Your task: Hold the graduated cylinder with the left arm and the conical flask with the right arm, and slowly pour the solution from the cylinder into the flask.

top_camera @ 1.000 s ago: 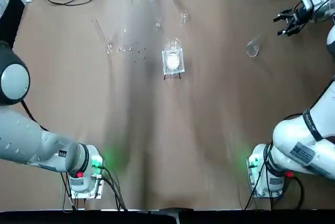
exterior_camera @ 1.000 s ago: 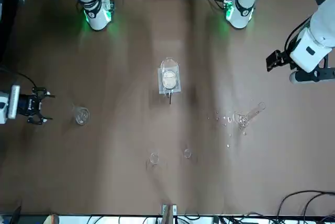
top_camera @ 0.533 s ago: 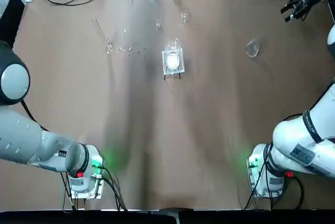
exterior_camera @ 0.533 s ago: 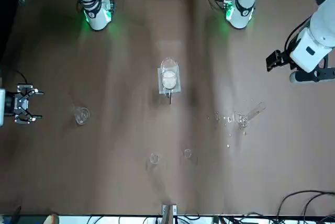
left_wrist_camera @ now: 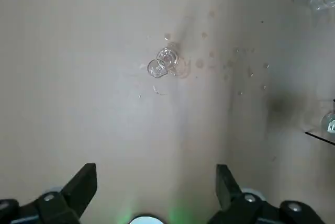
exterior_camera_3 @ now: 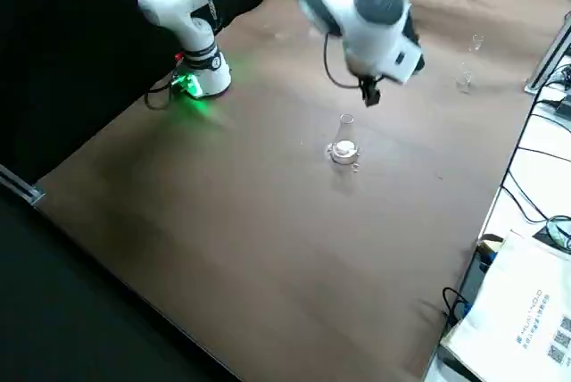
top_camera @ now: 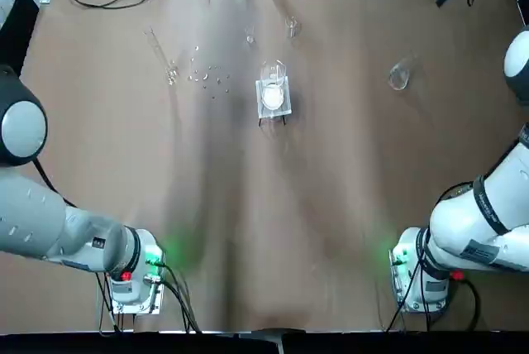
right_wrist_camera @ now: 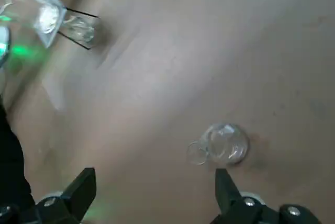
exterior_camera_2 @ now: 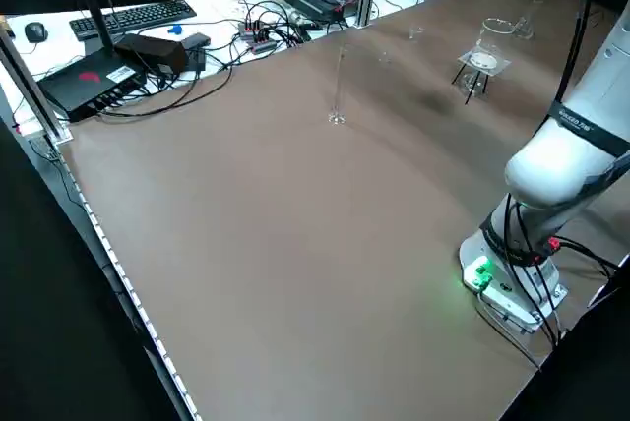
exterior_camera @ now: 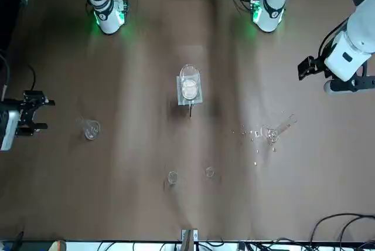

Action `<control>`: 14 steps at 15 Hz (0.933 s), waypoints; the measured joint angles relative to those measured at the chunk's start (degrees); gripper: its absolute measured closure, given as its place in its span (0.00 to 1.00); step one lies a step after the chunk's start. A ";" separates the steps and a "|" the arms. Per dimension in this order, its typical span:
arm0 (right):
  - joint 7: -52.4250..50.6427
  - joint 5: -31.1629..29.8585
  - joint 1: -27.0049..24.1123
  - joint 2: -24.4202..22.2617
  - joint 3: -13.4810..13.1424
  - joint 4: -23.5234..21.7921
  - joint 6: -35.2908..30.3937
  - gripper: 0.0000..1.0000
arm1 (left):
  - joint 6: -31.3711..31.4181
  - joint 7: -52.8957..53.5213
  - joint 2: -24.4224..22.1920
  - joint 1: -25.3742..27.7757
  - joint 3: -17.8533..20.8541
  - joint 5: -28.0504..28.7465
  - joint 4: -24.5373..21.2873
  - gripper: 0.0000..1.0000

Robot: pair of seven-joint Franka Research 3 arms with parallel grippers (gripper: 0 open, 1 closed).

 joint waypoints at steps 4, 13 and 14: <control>21.98 -8.84 7.06 -4.58 0.04 0.44 -0.02 0.00 | 0.00 0.00 0.00 -0.16 -0.18 0.00 -0.01 0.00; 53.20 -16.24 13.53 -14.89 0.05 0.42 -3.11 0.00 | 0.01 0.00 0.00 -0.09 -0.19 0.00 -0.02 0.00; 54.74 -16.99 13.81 -16.26 0.06 0.10 -3.40 0.00 | 0.01 0.00 0.00 -0.09 -0.19 0.00 -0.02 0.00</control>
